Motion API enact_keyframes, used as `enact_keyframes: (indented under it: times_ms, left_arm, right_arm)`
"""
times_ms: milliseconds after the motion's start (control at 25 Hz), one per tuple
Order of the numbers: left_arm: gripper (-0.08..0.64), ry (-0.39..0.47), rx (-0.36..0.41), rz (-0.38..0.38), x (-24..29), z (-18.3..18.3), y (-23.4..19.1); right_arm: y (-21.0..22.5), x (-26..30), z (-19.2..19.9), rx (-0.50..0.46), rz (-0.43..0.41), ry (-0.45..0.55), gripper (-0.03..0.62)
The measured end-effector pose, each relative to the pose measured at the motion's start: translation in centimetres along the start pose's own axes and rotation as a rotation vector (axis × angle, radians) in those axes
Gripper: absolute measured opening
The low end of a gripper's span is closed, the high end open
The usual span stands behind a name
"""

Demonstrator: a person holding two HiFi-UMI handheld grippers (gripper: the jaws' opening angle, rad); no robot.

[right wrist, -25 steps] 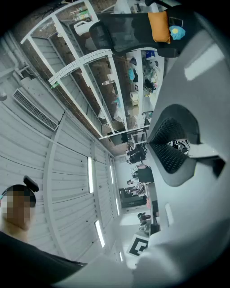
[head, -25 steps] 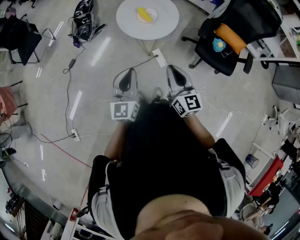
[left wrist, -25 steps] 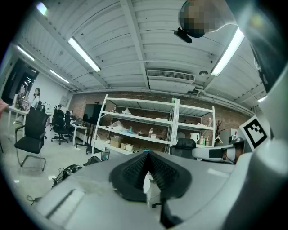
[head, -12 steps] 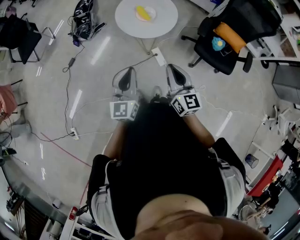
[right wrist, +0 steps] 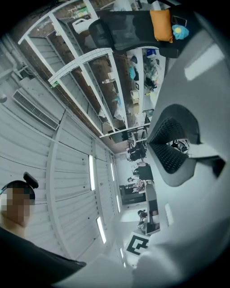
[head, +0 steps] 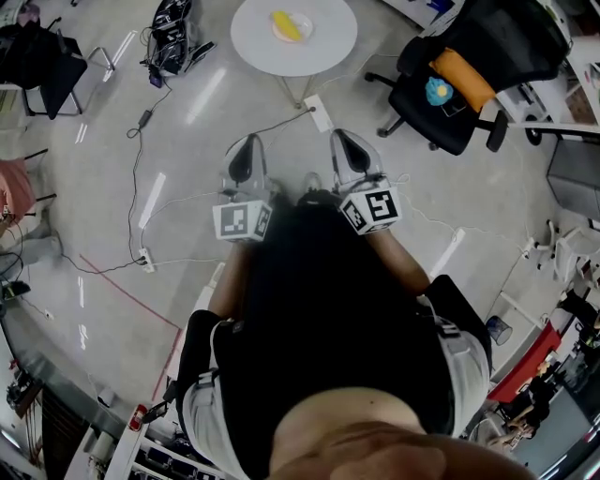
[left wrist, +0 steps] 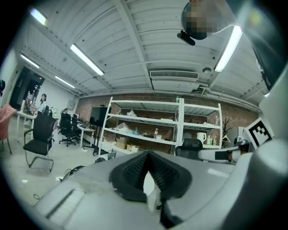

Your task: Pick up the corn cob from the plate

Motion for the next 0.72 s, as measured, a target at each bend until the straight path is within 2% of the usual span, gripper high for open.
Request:
enact_keyframes:
  times_ms: [120,360,520,720]
  left_arm:
    - [0.002,0.006,0.008,-0.038,-0.1,-0.4,0.0]
    - [0.002,0.011,0.03,-0.06,0.7,-0.6,-0.3]
    - [0.002,0.017,0.032,-0.055,2.0,-1.2,-0.7]
    - [0.002,0.027,0.028,-0.041,4.6,-1.6,-3.5]
  right_arm:
    - [0.6,0.2,0.0,0.009,-0.018,-0.021,0.006]
    - [1.3,1.8,-0.2,0.015,-0.049,-0.016,0.006]
    - [2.0,3.3,-0.4,0.024,-0.042,-0.023,0.006]
    - [2.3,6.8,-0.8,0.014,-0.024,-0.004,0.006]
Point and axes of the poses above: the fingertips, and each gripper's own axes: x forward along the fingers, y to its right, z out of its underside, the point moved 2 cm from there along -x, backward along the fingers
